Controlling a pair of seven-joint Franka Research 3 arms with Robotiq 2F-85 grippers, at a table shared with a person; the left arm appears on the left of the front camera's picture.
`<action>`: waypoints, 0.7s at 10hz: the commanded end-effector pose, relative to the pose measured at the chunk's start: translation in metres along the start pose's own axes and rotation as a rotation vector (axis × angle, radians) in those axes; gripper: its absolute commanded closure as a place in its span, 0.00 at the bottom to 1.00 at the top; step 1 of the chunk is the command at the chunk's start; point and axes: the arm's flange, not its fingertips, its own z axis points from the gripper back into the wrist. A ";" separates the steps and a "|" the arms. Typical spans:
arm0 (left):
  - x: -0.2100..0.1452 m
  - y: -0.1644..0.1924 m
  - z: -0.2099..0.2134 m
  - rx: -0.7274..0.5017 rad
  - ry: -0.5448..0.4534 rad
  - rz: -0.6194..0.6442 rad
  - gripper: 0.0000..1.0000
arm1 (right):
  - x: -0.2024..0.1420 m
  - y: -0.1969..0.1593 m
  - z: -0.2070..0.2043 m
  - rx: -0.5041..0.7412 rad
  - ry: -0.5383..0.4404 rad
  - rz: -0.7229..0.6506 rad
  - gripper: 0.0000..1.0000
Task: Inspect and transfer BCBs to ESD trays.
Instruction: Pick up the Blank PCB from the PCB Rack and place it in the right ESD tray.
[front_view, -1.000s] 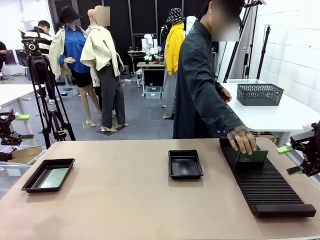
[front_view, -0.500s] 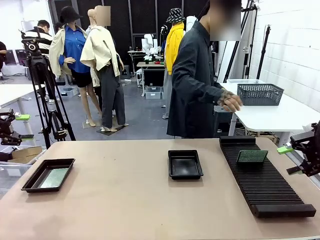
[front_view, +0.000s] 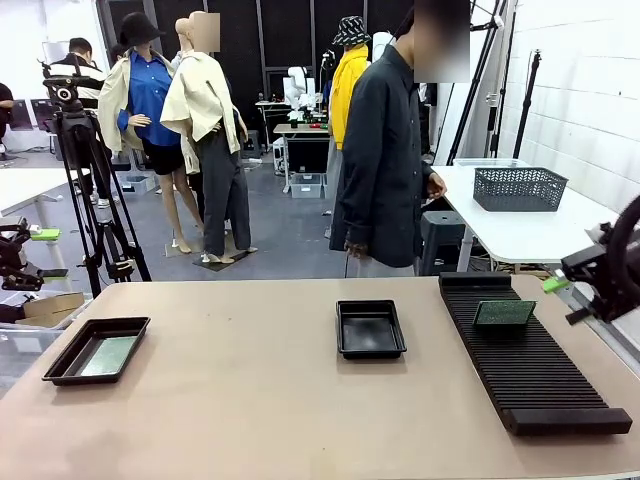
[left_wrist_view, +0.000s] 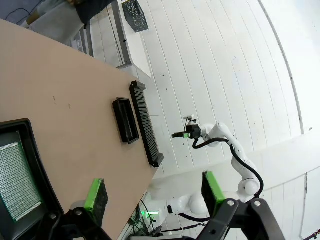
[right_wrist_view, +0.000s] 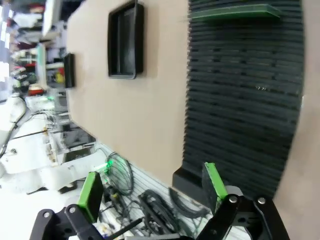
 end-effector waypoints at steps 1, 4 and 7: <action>0.000 -0.002 0.001 0.002 -0.004 -0.003 0.00 | 0.045 0.012 -0.002 -0.149 0.078 0.025 0.00; 0.000 -0.002 0.001 0.002 -0.004 -0.003 0.00 | 0.094 0.033 -0.016 -0.337 0.181 0.215 0.00; 0.000 -0.002 0.001 0.002 -0.004 -0.003 0.00 | 0.119 0.052 -0.031 -0.535 0.257 0.534 0.00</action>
